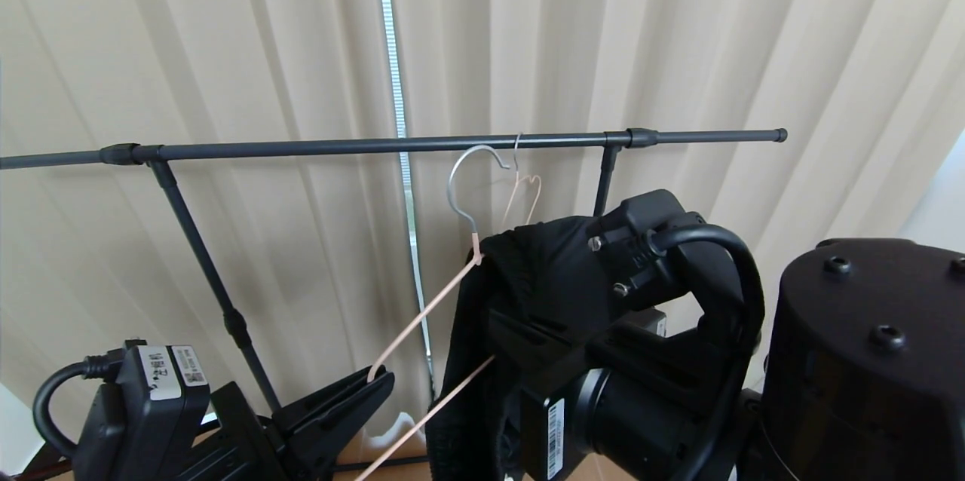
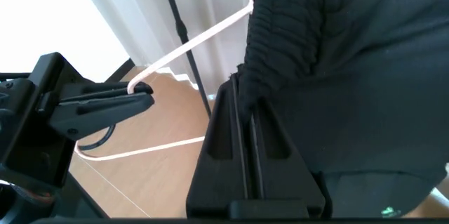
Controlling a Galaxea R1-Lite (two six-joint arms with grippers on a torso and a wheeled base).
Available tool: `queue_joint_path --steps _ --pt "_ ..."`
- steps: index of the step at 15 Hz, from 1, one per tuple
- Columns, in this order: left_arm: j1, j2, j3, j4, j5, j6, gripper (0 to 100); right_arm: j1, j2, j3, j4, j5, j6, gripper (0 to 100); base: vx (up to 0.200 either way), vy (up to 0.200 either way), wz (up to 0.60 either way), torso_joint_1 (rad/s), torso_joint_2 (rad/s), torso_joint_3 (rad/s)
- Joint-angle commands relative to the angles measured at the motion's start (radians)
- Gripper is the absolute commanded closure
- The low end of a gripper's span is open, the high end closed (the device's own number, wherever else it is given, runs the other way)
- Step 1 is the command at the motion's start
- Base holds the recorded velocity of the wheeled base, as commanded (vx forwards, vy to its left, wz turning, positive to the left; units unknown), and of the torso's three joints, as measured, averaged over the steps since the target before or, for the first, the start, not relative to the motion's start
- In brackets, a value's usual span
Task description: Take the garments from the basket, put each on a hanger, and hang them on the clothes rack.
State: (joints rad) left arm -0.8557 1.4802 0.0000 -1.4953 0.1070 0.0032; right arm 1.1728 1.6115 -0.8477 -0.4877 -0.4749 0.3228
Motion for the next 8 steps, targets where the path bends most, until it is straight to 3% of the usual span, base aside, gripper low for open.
queue_joint_path --steps 1,3,4,8 --pt "0.000 0.000 0.000 -0.002 0.000 0.000 100 0.001 0.007 0.009 0.000 -0.004 -0.004 100 0.000 0.000 0.00 0.000 0.00 0.000" --pt "0.000 0.000 0.000 -0.006 0.000 0.001 100 -0.001 0.008 0.018 0.000 -0.005 -0.007 100 0.000 0.000 0.00 0.000 0.00 0.000" --pt "0.000 -0.001 0.000 -0.006 0.000 0.000 100 -0.001 0.008 0.019 0.001 -0.007 -0.008 0 0.000 0.000 0.00 0.000 0.00 0.000" --pt "-0.008 -0.018 0.000 -0.006 0.000 -0.002 100 -0.008 0.004 0.059 0.001 -0.004 -0.065 0 0.000 0.000 0.00 0.000 0.00 0.000"
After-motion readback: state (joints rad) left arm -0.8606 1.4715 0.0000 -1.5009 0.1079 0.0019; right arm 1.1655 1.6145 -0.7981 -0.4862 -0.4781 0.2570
